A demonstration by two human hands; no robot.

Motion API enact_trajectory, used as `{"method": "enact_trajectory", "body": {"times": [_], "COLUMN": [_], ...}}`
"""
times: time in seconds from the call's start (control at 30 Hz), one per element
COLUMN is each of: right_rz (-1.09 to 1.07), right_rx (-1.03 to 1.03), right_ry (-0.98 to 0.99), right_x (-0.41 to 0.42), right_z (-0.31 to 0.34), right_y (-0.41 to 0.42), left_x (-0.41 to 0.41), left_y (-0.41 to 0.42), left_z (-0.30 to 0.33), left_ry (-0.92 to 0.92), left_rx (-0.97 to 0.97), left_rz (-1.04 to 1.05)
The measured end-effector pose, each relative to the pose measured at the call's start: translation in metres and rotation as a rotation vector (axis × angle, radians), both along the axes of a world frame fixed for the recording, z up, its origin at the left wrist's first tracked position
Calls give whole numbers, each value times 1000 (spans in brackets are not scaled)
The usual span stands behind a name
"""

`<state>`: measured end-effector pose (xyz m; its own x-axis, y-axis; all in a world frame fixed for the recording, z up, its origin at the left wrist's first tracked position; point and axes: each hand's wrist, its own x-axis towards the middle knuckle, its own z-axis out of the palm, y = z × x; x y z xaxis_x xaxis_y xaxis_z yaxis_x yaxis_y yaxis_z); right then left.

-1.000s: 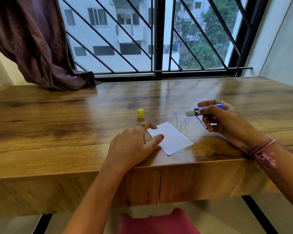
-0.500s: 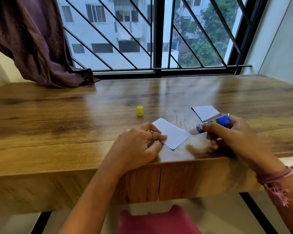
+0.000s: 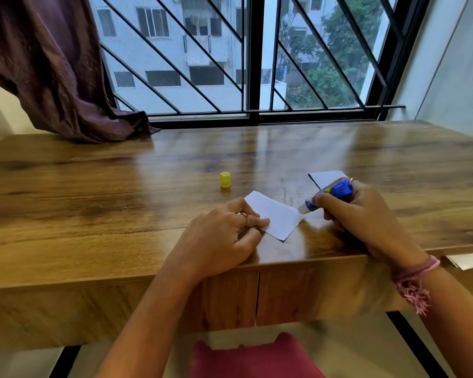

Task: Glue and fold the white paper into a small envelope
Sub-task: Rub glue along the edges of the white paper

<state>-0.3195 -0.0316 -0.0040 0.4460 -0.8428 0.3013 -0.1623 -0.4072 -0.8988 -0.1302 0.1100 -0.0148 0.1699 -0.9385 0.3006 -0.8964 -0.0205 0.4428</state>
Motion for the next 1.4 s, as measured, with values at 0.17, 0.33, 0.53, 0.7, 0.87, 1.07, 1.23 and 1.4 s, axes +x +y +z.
{"method": "enact_trajectory", "body": {"times": [0.17, 0.33, 0.53, 0.7, 0.87, 1.07, 1.23, 1.4], "right_rz": [-11, 77, 31, -39, 77, 64, 13, 144], "right_rx": [-153, -211, -199, -225, -244, -223, -229, -276], "right_ry": [99, 147, 153, 140, 194, 177, 170, 192], "right_x": [0, -1, 0, 0, 0, -1, 0, -1], "right_z": [2, 5, 5, 4, 4, 6, 3, 1], "right_y": [5, 11, 9, 7, 12, 13, 11, 16], "left_x": [0, -1, -1, -1, -1, -2, -1, -1], "left_y": [-1, -1, 0, 0, 1, 1, 1, 1], "left_z": [1, 1, 1, 2, 3, 4, 4, 4], "left_ry": [20, 20, 19, 10, 10, 5, 1, -2], "left_rx": [8, 7, 8, 14, 21, 29, 34, 30], "left_rz": [0, 11, -1, -1, -3, 0, -1, 0]}}
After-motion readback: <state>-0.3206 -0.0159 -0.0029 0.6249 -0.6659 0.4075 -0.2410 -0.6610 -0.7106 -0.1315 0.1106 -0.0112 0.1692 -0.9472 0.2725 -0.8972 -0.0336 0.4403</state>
